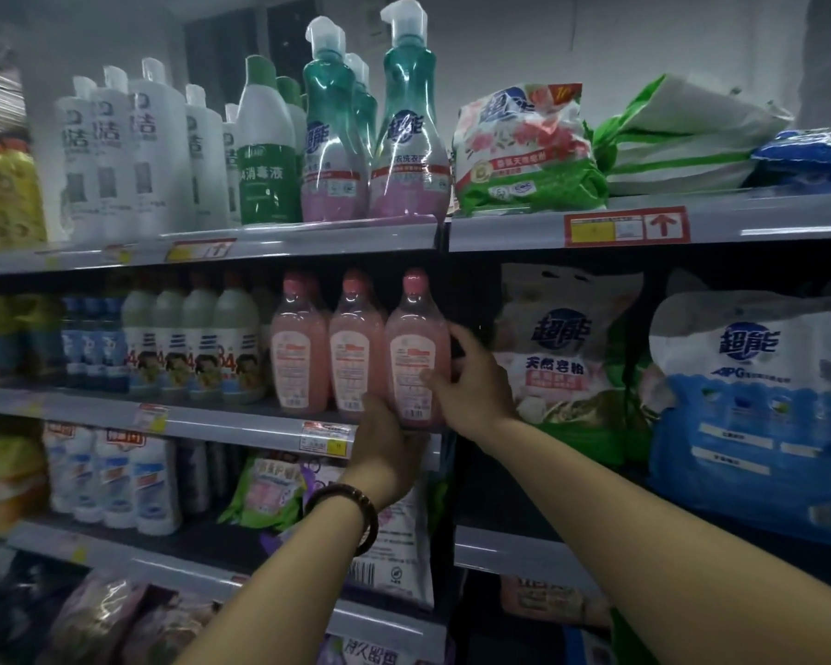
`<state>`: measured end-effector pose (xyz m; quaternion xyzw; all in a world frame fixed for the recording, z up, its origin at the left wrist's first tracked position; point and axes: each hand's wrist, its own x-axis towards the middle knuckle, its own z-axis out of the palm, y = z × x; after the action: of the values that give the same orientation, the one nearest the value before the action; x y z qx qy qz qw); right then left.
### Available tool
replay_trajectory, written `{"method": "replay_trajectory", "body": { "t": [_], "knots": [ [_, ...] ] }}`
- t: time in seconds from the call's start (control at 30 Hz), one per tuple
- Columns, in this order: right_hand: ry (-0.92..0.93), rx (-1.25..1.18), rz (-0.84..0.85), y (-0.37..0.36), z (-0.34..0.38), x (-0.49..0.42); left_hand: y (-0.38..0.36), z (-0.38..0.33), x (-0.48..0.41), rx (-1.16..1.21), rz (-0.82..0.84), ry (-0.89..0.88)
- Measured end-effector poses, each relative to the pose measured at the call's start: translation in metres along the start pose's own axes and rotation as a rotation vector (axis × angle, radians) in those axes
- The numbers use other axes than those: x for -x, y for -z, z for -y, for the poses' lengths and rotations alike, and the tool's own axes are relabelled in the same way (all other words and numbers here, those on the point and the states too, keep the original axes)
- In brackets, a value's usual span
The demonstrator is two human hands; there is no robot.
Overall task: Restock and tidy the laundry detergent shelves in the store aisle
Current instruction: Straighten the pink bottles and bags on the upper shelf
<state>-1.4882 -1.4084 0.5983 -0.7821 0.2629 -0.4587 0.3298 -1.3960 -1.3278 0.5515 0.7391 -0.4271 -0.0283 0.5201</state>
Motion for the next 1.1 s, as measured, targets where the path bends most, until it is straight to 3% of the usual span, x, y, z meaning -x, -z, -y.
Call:
{"method": "replay_trajectory", "body": {
  "t": [0.37, 0.57, 0.73, 0.8, 0.93, 1.1],
  "knots": [
    [0.010, -0.029, -0.012, -0.003, -0.005, 0.002, 0.000, -0.007, 0.002, 0.004, 0.005, 0.012],
    [-0.121, 0.091, 0.129, 0.010, -0.003, 0.011, -0.002, -0.009, 0.004, -0.024, -0.021, 0.009],
    [-0.151, 0.175, 0.160, 0.065, -0.012, 0.030, -0.028, -0.007, 0.027, -0.015, -0.313, -0.063],
    [-0.175, 0.169, 0.140, 0.093, -0.019, 0.036, -0.048, -0.017, 0.040, 0.018, -0.338, -0.132],
    [-0.216, 0.195, 0.043, 0.149, -0.037, 0.052, -0.091, -0.054, 0.057, 0.078, -0.188, -0.279],
    [-0.238, 0.333, -0.020, 0.221, -0.067, 0.077, -0.156, -0.100, 0.072, 0.074, 0.062, -0.211]
  ]
}}
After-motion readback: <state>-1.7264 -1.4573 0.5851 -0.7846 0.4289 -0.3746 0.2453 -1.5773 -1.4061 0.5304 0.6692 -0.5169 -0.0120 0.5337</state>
